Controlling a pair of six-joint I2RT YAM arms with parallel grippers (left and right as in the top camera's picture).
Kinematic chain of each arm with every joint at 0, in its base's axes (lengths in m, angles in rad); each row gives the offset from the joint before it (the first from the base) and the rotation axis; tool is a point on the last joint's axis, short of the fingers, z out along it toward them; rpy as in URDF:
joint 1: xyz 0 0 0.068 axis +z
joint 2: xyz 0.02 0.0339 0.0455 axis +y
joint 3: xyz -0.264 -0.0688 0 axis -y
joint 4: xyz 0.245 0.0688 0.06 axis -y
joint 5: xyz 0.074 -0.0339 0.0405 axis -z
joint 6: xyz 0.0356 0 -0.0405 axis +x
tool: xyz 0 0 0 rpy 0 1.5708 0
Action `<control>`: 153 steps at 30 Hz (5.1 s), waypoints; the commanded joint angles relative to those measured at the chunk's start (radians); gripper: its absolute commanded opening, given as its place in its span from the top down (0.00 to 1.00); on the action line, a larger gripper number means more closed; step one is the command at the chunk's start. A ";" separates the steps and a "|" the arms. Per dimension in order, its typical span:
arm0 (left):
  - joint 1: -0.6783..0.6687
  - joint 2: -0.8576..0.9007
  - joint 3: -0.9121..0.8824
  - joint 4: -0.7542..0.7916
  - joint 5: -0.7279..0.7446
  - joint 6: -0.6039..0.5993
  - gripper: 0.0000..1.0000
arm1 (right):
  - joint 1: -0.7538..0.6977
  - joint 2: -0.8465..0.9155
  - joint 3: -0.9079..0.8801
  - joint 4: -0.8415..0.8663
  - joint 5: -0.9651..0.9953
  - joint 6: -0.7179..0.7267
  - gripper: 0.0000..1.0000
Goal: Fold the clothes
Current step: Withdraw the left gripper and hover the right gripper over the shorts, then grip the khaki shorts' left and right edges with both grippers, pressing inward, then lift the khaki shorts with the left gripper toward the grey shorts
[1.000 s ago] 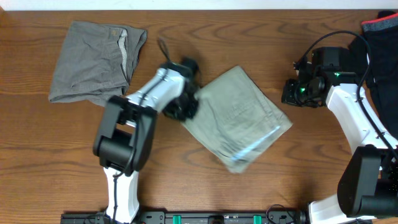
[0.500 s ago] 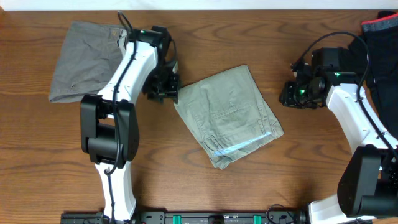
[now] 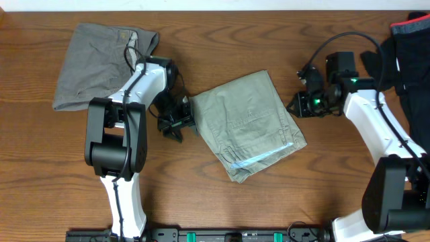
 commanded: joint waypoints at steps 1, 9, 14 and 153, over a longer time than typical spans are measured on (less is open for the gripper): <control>0.031 -0.021 -0.021 0.002 0.019 -0.035 0.45 | 0.032 0.030 -0.001 0.002 -0.022 -0.034 0.79; 0.145 -0.196 -0.083 -0.013 -0.081 -0.042 0.45 | 0.091 0.058 -0.001 0.013 -0.021 -0.033 0.77; 0.172 -0.357 -0.321 0.245 0.113 -0.203 0.30 | 0.100 0.061 -0.001 0.030 -0.020 -0.012 0.73; 0.220 -0.449 -0.513 1.956 0.457 -0.608 0.94 | 0.090 -0.455 -0.035 0.069 0.054 0.174 0.99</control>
